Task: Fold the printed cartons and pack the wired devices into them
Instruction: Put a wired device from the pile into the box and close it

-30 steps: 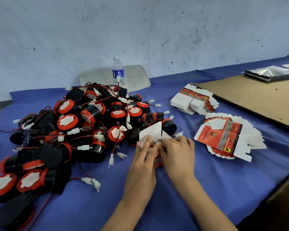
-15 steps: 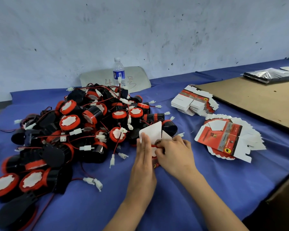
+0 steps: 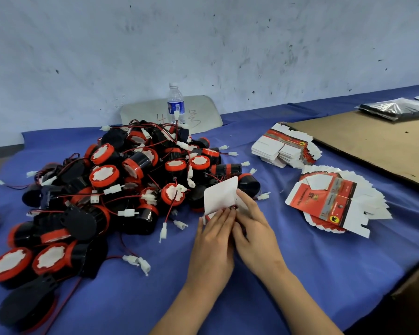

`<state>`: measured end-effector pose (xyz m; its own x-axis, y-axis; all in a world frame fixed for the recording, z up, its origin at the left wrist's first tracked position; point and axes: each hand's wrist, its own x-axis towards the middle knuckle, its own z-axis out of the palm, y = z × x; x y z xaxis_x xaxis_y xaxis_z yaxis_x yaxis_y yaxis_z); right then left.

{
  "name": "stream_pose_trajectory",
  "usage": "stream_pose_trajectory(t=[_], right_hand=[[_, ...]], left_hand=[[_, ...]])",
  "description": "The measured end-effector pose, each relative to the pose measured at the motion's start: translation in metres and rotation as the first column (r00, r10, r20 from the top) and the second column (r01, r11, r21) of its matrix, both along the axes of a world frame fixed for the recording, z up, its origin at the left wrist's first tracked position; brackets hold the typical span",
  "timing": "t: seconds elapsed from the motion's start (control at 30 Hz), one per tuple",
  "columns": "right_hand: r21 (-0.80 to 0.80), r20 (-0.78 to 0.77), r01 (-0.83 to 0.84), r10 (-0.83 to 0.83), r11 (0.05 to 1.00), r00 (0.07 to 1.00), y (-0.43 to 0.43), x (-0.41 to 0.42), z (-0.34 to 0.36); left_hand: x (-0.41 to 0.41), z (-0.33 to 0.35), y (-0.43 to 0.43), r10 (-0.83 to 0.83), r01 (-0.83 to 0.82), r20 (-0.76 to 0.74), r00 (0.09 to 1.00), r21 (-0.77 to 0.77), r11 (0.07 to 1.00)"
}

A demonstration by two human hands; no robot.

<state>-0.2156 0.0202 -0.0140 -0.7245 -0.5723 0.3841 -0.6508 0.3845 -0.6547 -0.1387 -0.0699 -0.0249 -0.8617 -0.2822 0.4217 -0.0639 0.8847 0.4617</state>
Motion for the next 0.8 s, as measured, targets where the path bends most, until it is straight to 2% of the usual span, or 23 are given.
stream_pose_trajectory(t=[0.17, 0.23, 0.33, 0.47, 0.53, 0.7, 0.8], right_hand=[[-0.049, -0.038, 0.091, -0.093, 0.995, 0.995, -0.001, 0.001, 0.003], [-0.119, -0.034, 0.115, -0.120, 0.986, 0.992, 0.000, 0.002, 0.003], [-0.243, 0.074, 0.173, -0.159, 0.955, 0.984, 0.003, 0.000, 0.001], [-0.363, 0.250, 0.239, -0.153, 0.901, 0.956, 0.004, -0.002, 0.000], [-0.361, 0.258, 0.227, -0.137, 0.905, 0.956, 0.004, -0.003, -0.001], [-0.329, 0.189, 0.233, -0.178, 0.915, 0.966, 0.005, -0.004, 0.001], [-0.403, 0.219, 0.330, -0.260, 0.854, 0.940, 0.006, -0.011, 0.008]], left_hand=[[-0.002, -0.001, 0.000, -0.026, 0.027, -0.013, 1.000, 0.035, 0.999], [-0.002, -0.001, -0.001, -0.009, 0.009, -0.003, 1.000, 0.021, 1.000], [-0.004, -0.002, -0.001, 0.002, -0.002, -0.002, 1.000, 0.006, 1.000], [-0.002, 0.001, 0.002, 0.044, -0.027, -0.098, 0.994, 0.168, 0.985], [-0.001, 0.002, -0.001, 0.077, -0.051, -0.119, 0.990, 0.207, 0.977], [0.001, 0.000, -0.006, -0.026, 0.030, -0.113, 0.993, 0.028, 0.999], [0.001, 0.001, -0.011, -0.069, 0.075, -0.110, 0.991, 0.055, 0.996]])
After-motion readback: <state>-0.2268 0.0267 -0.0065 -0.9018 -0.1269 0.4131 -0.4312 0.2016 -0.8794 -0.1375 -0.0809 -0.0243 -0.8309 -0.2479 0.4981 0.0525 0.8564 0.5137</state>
